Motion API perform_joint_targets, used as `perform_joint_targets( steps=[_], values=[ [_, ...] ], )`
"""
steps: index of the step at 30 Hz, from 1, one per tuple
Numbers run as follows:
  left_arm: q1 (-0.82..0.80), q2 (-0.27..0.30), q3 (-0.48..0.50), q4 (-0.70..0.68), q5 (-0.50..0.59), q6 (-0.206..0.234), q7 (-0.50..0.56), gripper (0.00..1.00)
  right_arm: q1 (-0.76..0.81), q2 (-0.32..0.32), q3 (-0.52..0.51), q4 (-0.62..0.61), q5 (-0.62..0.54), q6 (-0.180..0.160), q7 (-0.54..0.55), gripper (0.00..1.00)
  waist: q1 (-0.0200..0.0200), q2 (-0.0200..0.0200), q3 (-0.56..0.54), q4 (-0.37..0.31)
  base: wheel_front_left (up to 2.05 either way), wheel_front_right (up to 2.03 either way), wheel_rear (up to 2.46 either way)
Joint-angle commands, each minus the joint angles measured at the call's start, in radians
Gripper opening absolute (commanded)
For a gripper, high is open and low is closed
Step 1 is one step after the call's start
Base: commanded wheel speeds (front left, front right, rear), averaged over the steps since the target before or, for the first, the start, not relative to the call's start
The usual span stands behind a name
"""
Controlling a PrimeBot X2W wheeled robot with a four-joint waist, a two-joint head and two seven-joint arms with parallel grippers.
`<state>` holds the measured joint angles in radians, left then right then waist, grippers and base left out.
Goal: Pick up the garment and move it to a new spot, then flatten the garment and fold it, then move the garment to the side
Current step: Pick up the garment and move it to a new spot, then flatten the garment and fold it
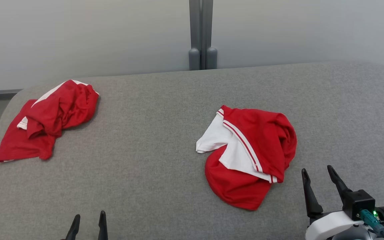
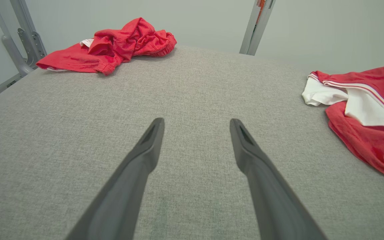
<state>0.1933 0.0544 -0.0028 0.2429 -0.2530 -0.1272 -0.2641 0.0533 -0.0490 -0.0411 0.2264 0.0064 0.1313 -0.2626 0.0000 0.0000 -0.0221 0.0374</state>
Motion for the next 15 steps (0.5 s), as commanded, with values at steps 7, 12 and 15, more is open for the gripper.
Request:
perform_joint_targets(
  steps=[7,12,15],
  values=[
    [-0.023,-0.002,-0.008,-0.007,-0.008,-0.004,0.000,1.00,-0.008,-0.003,0.008,0.003,0.008,-0.001,-0.003,1.00,0.0000,0.0000,0.005,-0.008,0.00,0.00,0.00],
    [-0.055,-0.004,-0.026,0.006,-0.027,-0.004,0.000,1.00,-0.023,-0.003,0.015,-0.002,0.004,-0.001,-0.003,1.00,0.0000,0.0000,0.017,-0.025,0.00,0.00,0.00],
    [-0.121,-0.003,-0.066,0.032,-0.062,-0.004,-0.001,1.00,-0.036,-0.002,0.028,-0.005,0.002,-0.001,-0.003,1.00,0.0000,0.0000,0.036,-0.041,0.00,0.00,0.00]
  ],
)
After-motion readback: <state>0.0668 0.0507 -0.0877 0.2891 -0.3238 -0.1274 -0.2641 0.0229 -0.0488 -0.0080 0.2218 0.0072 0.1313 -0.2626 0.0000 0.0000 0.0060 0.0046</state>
